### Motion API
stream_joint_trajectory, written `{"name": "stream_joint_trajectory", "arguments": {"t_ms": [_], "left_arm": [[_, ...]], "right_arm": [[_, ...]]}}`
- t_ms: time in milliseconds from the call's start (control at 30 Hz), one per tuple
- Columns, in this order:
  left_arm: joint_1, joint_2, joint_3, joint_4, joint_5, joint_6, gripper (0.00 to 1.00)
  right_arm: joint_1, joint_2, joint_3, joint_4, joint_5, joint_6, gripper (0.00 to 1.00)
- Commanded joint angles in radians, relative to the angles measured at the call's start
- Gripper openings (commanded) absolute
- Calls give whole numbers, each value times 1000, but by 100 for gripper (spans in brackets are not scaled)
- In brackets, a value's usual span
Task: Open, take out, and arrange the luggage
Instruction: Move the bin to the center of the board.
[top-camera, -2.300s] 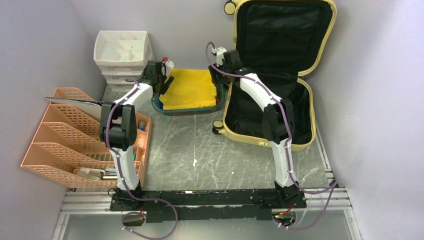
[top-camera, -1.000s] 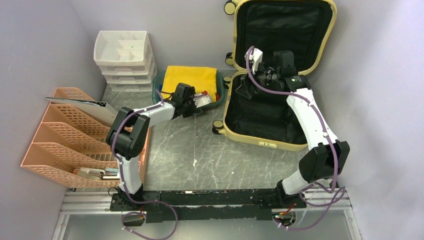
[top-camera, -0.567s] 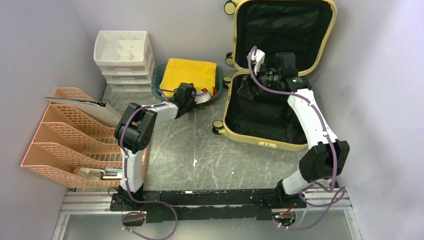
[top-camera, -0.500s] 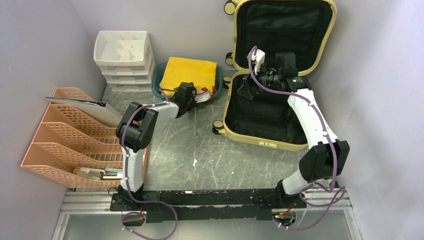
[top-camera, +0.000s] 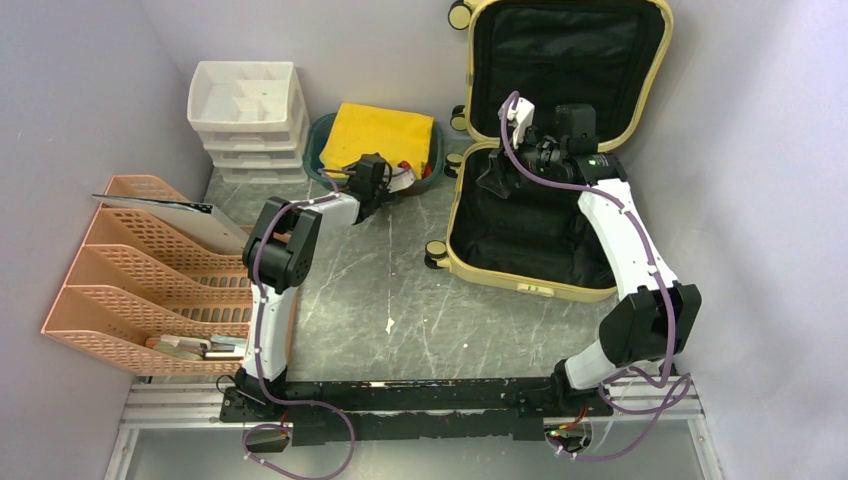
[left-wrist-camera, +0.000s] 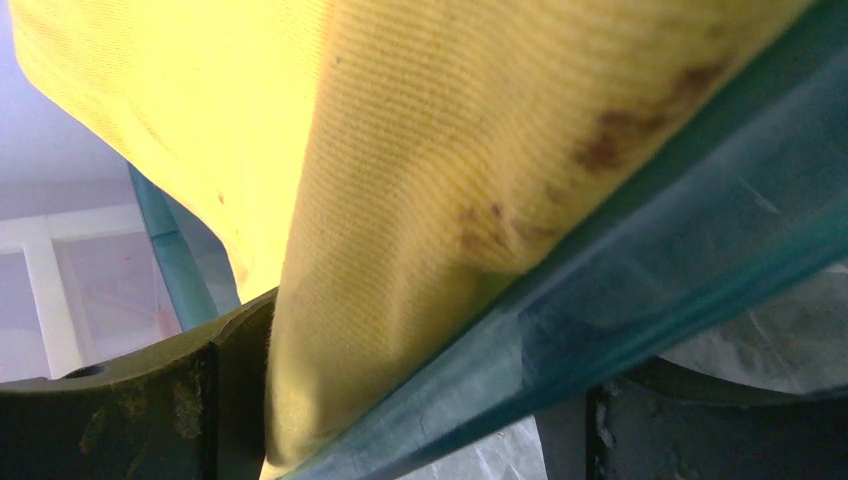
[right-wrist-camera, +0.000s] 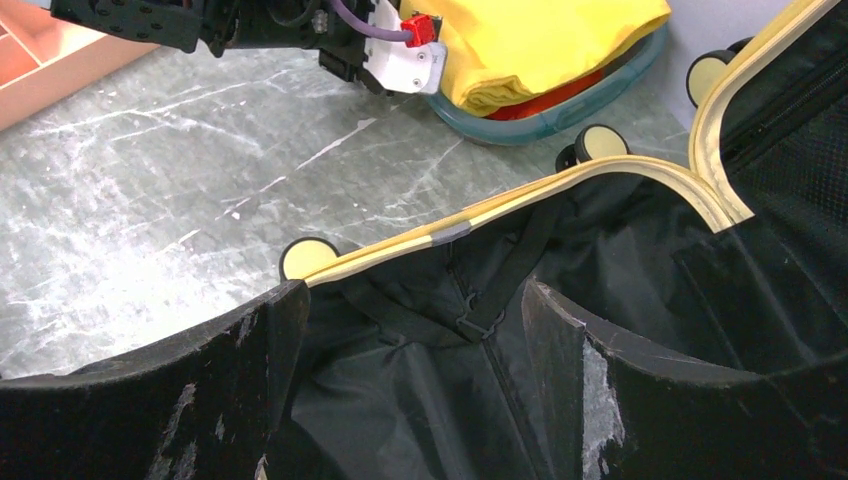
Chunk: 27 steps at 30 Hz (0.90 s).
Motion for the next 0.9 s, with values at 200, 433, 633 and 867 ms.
{"name": "stream_joint_trajectory", "arguments": {"t_ms": [200,433,633,867], "left_arm": [[15,20,156,61,-69,-60,85],[15,30,212,-28,-43,-123,94],[16,-134,116,-112,46,-173,96],[16,-317,38,-288,145,-234,96]], "right_arm": [[-15,-3,116,112,178,96,84],[-15,174,458,141,332,80,83],[-13,345,759,193,491,-60,86],[-9,457,805,427,847,-359,86]]}}
